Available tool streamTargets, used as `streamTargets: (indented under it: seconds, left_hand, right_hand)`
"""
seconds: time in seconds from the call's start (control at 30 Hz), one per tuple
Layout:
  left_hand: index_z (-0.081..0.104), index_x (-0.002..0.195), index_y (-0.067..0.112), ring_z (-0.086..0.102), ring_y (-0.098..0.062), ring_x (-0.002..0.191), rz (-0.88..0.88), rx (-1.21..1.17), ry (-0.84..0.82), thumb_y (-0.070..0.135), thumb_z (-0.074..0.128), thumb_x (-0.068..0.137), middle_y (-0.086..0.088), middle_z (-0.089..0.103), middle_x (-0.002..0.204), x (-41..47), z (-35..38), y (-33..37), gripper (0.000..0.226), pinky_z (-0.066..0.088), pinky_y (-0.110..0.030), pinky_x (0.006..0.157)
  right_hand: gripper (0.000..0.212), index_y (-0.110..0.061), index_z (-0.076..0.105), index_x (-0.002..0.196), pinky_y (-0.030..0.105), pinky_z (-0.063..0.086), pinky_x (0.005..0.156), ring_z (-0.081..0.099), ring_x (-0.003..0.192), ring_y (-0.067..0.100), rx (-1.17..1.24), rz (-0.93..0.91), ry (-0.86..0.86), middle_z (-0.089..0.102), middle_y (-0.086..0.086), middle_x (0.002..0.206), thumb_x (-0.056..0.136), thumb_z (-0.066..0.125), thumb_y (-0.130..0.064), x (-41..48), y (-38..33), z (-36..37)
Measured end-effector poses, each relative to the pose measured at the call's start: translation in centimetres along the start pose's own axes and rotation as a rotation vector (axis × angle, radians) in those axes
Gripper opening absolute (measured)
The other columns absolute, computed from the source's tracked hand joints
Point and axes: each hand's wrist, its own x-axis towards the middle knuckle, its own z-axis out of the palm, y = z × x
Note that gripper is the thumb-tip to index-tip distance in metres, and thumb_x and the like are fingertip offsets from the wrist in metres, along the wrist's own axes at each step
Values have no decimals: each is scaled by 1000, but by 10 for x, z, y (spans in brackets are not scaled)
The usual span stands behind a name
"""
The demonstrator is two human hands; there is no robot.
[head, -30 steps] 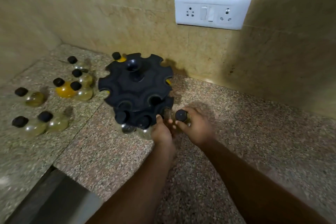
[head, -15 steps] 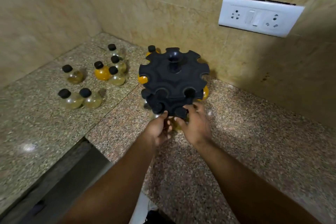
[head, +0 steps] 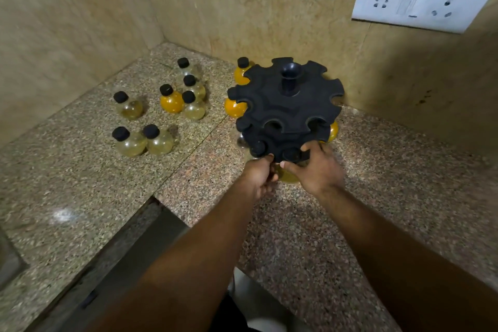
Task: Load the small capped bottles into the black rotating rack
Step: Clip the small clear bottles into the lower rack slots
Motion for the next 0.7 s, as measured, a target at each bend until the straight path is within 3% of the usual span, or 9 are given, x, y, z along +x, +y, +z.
streamTargets:
  seconds: [0.1,0.17,0.23,0.37,0.53,0.63,0.7]
  left_hand:
    - [68,98,9,58,-23,65,72,35,122,35,54,99,-9,67,80,12,-12,8,30,43,-28,53]
    - [68,106,8,65,-29,86,116,46,196,32,58,97,-12,71,97,22,-28,16,28,55,-35,71]
    - [67,112,7,66,-30,95,133,56,222,30,60,96,-11,72,105,31,-49,23,29,53,-36,80]
    - [68,110,9,68,-25,84,138,31,178,29,61,93,-9,75,95,46,-88,28,27,51,-30,66]
    - [64,84,16,57,-16,68,99,3,149,22,56,100,0,63,74,43,-114,24,18,43,-25,60]
    - [67,111,6,56,-20,89,129,-51,216,18,58,99,-1,62,94,44,-133,10,19,41,-27,77]
    - [64,109,10,53,-21,97,174,-37,276,14,56,100,-4,57,100,48,-155,-1,13,36,-26,79]
  right_hand:
    - [71,-28,49,128,38,46,79,60,116,31,-26,-15,-3,56,5,131,76,71,-71,-7,-7,7]
    - [68,-29,47,127,39,48,81,62,114,31,-13,-13,0,60,4,128,78,67,-72,-13,-17,16]
    - [63,-28,48,124,38,49,77,65,108,31,6,-29,40,65,4,121,81,65,-71,-21,-32,31]
    - [55,-21,49,116,37,48,67,67,95,34,46,-28,168,66,6,106,84,66,-62,-30,-68,67]
    - [54,-20,49,125,41,49,76,66,100,36,13,106,156,68,9,112,90,60,-59,-41,-102,94]
    - [38,-27,48,109,38,46,75,66,97,31,-9,116,41,67,2,103,92,55,-61,-50,-119,111]
    - [43,-30,48,117,38,47,79,65,104,29,-32,79,-32,67,2,114,91,54,-64,-52,-134,126]
